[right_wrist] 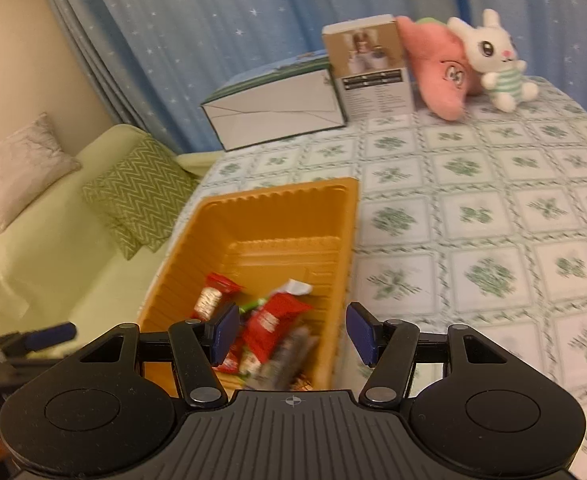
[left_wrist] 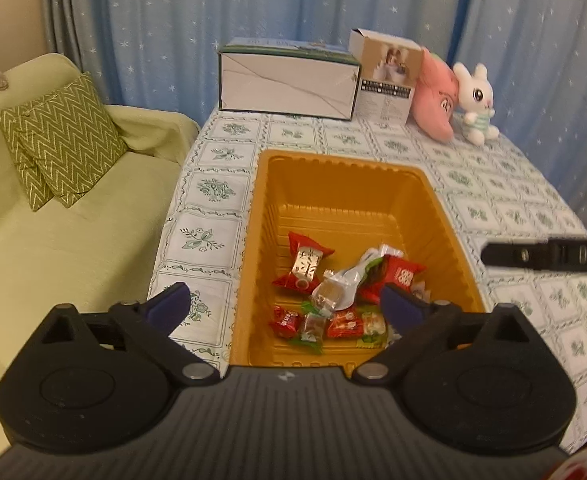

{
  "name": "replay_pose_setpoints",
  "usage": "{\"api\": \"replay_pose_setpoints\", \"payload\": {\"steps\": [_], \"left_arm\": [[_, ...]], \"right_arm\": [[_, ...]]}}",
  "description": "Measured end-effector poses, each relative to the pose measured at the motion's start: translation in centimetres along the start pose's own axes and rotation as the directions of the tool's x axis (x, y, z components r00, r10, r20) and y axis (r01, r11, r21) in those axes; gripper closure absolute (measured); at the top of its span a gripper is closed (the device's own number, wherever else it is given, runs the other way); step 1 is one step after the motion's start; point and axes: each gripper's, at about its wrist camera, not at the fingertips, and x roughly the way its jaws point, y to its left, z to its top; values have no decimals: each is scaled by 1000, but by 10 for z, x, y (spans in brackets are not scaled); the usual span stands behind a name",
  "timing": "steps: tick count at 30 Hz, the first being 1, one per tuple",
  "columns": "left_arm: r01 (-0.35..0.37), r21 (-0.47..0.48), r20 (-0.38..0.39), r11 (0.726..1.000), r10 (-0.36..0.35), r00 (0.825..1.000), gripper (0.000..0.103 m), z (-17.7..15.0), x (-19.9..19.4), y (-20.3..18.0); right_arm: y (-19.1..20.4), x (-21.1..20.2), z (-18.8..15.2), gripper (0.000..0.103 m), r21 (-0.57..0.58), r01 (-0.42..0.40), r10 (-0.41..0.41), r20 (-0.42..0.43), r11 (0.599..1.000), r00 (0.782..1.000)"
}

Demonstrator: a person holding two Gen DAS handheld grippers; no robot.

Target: Organize snacks

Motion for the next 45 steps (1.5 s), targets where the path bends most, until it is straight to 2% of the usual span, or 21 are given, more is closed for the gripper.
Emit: {"api": "replay_pose_setpoints", "payload": {"steps": [9, 11, 13, 16, 20, 27, 35, 45], "left_arm": [[8, 26, 33, 1000, -9, 999, 0, 0, -29, -17], [7, 32, 41, 999, -8, 999, 0, 0, -38, -23], [3, 32, 49, 999, -4, 999, 0, -1, -47, -27], [-11, 25, 50, 1000, 10, 999, 0, -1, -58, -33], [13, 0, 34, 1000, -13, 999, 0, -2, -71, -39], [-14, 14, 27, 1000, 14, 1000, 0, -7, -94, -64], [-1, 26, 20, 1000, 0, 1000, 0, -22, -114, -85], [-14, 11, 15, 1000, 14, 1000, 0, -38, -134, -91]], "right_arm": [[-6, -32, -16, 41, 3, 33, -33, -15, 999, 999], [-5, -40, -19, 39, -5, 38, -38, -14, 999, 999], [-4, -48, -21, 31, -19, 46, -46, -17, 999, 999], [-2, -60, -26, 28, -42, 57, -58, -18, 997, 998], [-1, -75, -31, 27, -57, 71, -72, -19, 996, 997], [-4, -100, -38, 24, -57, 106, -107, -11, 993, 994], [-5, -127, -47, 22, -79, 132, -132, 9, 988, 991], [-2, -152, -62, 22, -84, 135, -135, 11, 987, 991]]}}
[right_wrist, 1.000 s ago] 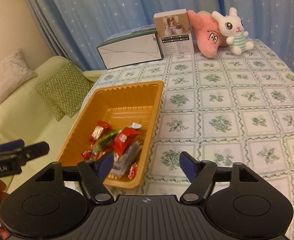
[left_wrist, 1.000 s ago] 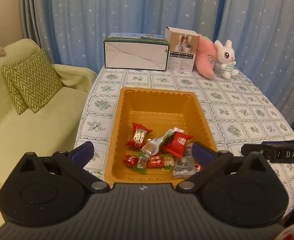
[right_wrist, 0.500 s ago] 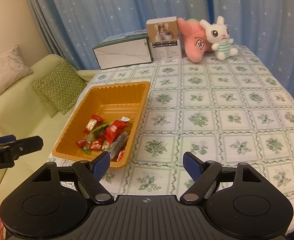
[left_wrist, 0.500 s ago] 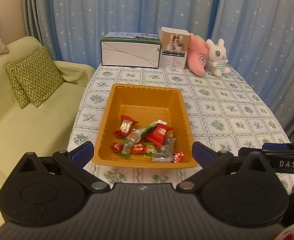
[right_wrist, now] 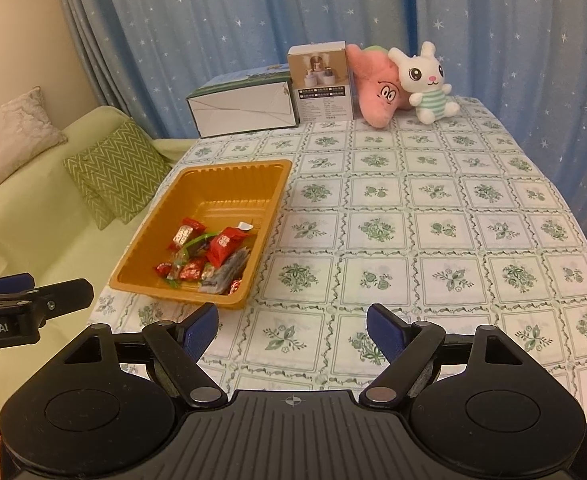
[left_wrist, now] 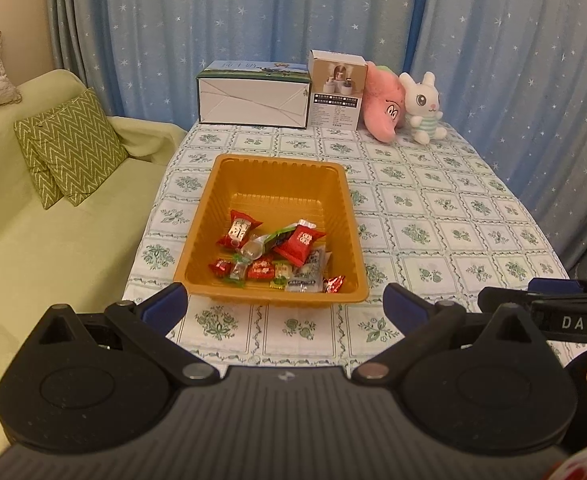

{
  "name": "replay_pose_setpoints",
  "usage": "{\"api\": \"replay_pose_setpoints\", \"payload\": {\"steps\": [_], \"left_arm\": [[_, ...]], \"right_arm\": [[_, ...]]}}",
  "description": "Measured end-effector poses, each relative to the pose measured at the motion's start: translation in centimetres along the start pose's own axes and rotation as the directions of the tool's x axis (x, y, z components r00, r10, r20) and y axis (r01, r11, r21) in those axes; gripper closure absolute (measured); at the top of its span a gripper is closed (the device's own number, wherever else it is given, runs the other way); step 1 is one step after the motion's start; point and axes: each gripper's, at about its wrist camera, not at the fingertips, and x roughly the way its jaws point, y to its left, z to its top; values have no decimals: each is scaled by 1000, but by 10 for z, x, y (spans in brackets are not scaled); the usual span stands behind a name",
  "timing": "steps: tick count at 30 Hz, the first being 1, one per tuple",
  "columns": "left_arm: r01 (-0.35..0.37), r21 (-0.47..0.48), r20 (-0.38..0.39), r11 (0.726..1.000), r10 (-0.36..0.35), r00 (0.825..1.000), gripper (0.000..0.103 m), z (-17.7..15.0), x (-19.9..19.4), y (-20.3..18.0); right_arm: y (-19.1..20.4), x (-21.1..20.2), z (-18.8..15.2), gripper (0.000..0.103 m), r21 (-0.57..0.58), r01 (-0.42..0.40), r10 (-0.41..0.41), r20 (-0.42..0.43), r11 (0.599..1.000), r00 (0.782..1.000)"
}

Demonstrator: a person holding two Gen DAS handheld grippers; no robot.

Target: Organize snacks

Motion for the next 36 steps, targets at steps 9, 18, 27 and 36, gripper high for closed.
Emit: {"api": "replay_pose_setpoints", "payload": {"steps": [9, 18, 27, 36], "left_arm": [[-33, -12, 5, 999, 34, 999, 0, -15, -12, 5], [-49, -14, 22, 999, 49, 999, 0, -26, -21, 2], [-46, 2, 25, 999, 46, 999, 0, -34, -27, -6], [-42, -2, 37, 999, 42, 998, 0, -36, -32, -11]], "right_arm": [[10, -10, -13, 22, -2, -6, 6, 11, 1000, 1000], [9, -17, -21, 22, -6, 1, -1, 20, 1000, 1000], [9, -29, -23, 22, -22, 5, -4, 36, 1000, 999], [16, -38, -26, 22, -43, 3, -1, 53, 999, 999]]}}
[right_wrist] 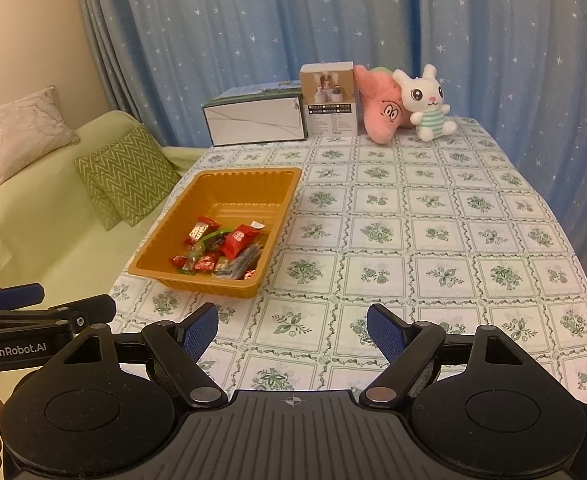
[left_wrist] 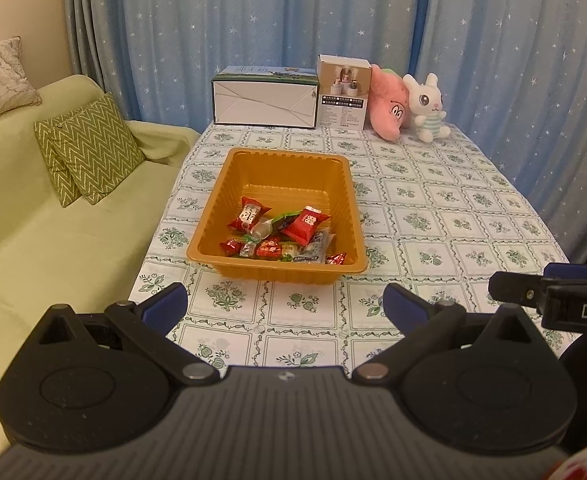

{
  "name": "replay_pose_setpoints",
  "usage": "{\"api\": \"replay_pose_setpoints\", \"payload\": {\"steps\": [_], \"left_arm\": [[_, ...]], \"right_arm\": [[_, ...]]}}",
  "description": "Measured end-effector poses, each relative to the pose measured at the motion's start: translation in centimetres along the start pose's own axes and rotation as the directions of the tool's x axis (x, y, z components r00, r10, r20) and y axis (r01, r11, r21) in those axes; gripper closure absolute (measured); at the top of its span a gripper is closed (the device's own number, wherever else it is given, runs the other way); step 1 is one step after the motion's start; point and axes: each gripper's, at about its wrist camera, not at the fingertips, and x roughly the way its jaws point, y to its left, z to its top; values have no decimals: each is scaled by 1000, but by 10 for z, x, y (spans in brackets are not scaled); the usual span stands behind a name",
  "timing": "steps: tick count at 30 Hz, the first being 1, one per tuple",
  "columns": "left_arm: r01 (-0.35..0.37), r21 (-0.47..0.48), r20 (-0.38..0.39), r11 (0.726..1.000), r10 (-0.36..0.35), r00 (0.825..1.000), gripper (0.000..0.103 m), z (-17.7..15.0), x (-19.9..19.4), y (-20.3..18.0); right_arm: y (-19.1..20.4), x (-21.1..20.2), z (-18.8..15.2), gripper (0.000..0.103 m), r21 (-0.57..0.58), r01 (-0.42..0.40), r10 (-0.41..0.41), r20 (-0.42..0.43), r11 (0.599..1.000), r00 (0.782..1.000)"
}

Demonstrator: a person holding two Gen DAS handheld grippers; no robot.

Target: Organize snacks

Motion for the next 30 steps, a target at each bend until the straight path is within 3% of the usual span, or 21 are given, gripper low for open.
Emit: {"api": "replay_pose_setpoints", "payload": {"steps": [30], "left_arm": [[6, -5, 2, 1000, -6, 1000, 0, -2, -3, -4]], "right_arm": [[-2, -4, 1, 22, -1, 4, -4, 6, 1000, 1000]]}}
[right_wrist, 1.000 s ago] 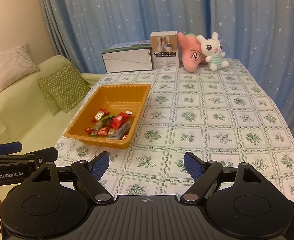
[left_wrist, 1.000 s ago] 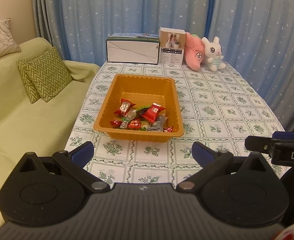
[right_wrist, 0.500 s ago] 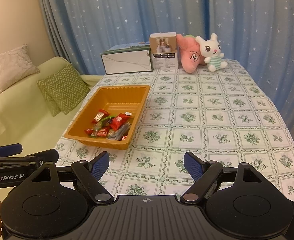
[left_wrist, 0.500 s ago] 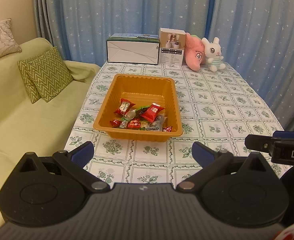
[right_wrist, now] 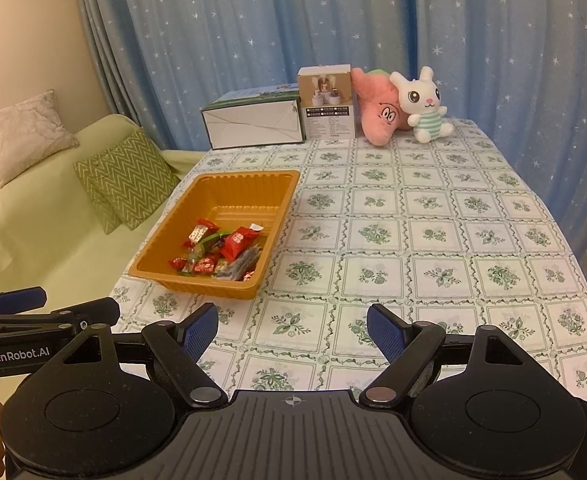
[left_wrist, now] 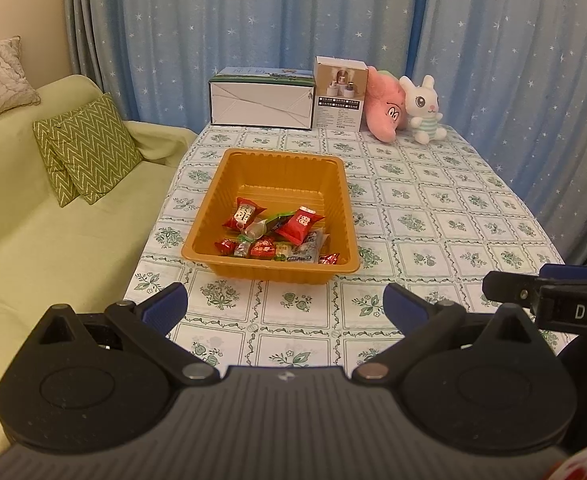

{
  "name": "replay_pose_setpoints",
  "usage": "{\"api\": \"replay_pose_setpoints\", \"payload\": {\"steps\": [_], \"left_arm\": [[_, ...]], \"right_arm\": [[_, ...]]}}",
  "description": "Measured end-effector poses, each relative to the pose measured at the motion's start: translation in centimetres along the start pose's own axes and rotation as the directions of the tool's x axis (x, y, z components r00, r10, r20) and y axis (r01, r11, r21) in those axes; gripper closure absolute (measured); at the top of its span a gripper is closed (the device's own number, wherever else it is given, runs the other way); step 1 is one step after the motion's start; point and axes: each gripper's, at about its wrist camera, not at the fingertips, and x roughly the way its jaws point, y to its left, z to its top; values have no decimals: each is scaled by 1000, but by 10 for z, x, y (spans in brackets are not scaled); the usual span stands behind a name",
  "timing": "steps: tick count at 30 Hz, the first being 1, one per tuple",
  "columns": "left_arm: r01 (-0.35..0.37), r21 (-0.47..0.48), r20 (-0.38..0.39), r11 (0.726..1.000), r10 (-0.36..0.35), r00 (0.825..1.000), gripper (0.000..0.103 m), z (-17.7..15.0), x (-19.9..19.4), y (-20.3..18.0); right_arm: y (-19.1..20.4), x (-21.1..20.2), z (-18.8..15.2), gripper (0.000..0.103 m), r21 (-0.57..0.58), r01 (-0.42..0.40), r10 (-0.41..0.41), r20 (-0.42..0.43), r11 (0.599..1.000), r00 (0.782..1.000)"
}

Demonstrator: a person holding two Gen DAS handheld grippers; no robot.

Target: Organize snacks

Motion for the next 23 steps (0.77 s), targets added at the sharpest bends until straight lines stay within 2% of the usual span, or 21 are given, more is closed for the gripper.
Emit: {"api": "replay_pose_setpoints", "payload": {"steps": [17, 23], "left_arm": [[5, -2, 1, 1000, -5, 1000, 0, 0, -1, -3], [27, -12, 17, 1000, -26, 1000, 0, -1, -4, -3]], "right_arm": [[2, -1, -1, 22, -2, -2, 2, -3, 1000, 1000], [2, -1, -2, 22, 1, -2, 2, -2, 1000, 1000]]}}
